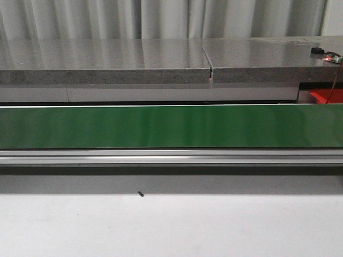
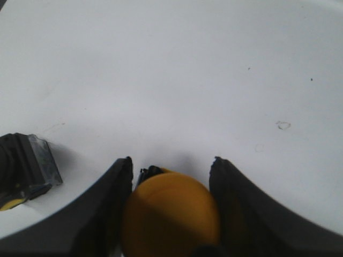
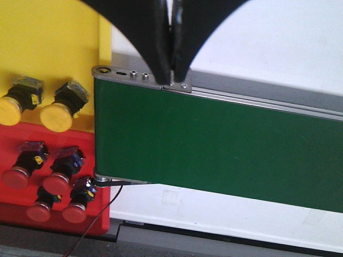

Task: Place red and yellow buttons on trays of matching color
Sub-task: 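Carry the yellow button with the left gripper over the belt's near end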

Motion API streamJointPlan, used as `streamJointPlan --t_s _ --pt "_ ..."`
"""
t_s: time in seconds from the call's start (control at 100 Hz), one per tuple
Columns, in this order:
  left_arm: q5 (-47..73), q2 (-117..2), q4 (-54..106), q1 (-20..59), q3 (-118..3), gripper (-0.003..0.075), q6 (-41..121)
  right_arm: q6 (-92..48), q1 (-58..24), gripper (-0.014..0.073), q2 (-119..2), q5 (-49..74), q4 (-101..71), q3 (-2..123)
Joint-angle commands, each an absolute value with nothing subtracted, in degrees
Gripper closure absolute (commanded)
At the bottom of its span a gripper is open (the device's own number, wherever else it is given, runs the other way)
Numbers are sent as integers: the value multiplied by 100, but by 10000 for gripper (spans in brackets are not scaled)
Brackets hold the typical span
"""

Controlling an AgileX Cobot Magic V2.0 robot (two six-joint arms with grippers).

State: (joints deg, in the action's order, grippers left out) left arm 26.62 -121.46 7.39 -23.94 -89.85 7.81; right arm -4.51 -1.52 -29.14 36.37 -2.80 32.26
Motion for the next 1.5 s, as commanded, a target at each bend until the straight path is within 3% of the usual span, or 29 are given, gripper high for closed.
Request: streamJointPlan --t_s 0.0,0.62,1.04,1.49 --pt "2631 -11819 784 -2374 -9310 584 724 -472 -104 662 -2926 3275 -237 3372" --pt "4459 -10270 1753 -2352 -9423 584 756 -472 -104 662 -2926 3275 -237 3372" --pt "4366 -8656 2393 -2352 -7741 584 1337 -472 -104 662 -2926 3275 -237 3372" --pt "3876 -8525 2520 -1594 -7009 584 1805 -472 -104 662 -2926 3275 -237 3372"
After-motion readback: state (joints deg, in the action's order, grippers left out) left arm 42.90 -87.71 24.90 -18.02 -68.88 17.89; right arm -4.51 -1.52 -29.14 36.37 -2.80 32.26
